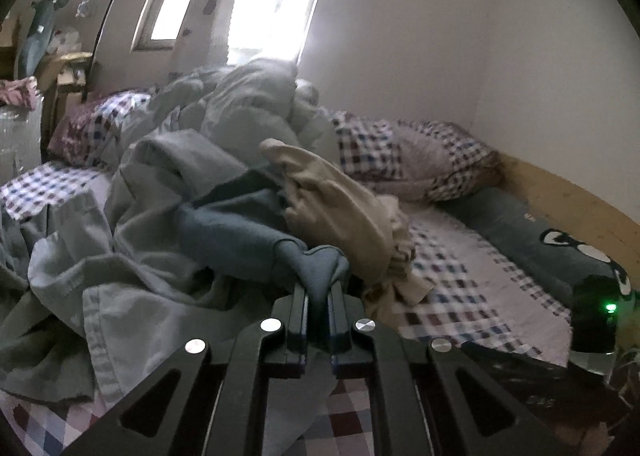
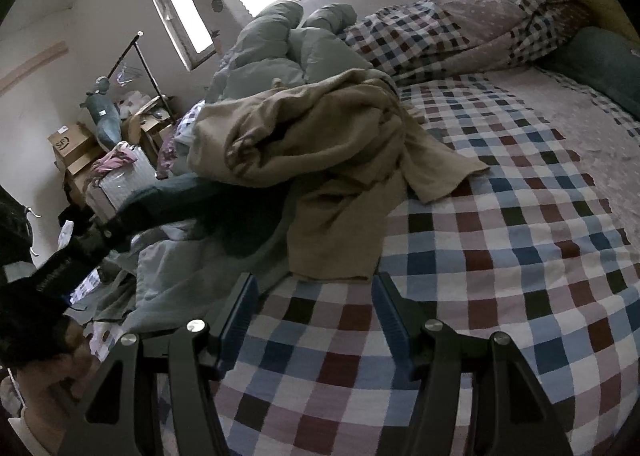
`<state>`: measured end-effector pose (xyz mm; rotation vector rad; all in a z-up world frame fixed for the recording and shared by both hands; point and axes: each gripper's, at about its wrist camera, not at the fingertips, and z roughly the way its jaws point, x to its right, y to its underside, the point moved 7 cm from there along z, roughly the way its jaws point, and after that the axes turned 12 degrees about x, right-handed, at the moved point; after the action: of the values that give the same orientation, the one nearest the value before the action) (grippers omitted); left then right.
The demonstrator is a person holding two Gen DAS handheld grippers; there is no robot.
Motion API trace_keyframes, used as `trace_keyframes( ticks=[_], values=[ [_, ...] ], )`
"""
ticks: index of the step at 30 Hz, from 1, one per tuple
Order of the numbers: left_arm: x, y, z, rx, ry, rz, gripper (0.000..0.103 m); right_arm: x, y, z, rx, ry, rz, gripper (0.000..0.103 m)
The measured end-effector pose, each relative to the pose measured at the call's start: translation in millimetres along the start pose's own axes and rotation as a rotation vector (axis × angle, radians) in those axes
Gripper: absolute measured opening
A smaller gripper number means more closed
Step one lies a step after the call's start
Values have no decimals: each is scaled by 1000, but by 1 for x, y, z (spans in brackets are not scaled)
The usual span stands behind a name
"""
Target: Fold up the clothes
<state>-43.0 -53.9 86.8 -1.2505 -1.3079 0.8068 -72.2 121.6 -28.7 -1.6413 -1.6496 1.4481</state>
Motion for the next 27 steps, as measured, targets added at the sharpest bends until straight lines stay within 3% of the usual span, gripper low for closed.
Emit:
trace_keyframes(
  ticks=[14,23,27],
  values=[
    [15,-64,-76,230,157,-42,5,-32,-4,3,25,-70,-42,63],
    [22,-76,-111,260,247,-36,5,-57,-18,-11,95,-203,4,63],
    [32,-75,-138,265,349,-66,5,-68,-30,-22,128,-269,37,63]
  ],
)
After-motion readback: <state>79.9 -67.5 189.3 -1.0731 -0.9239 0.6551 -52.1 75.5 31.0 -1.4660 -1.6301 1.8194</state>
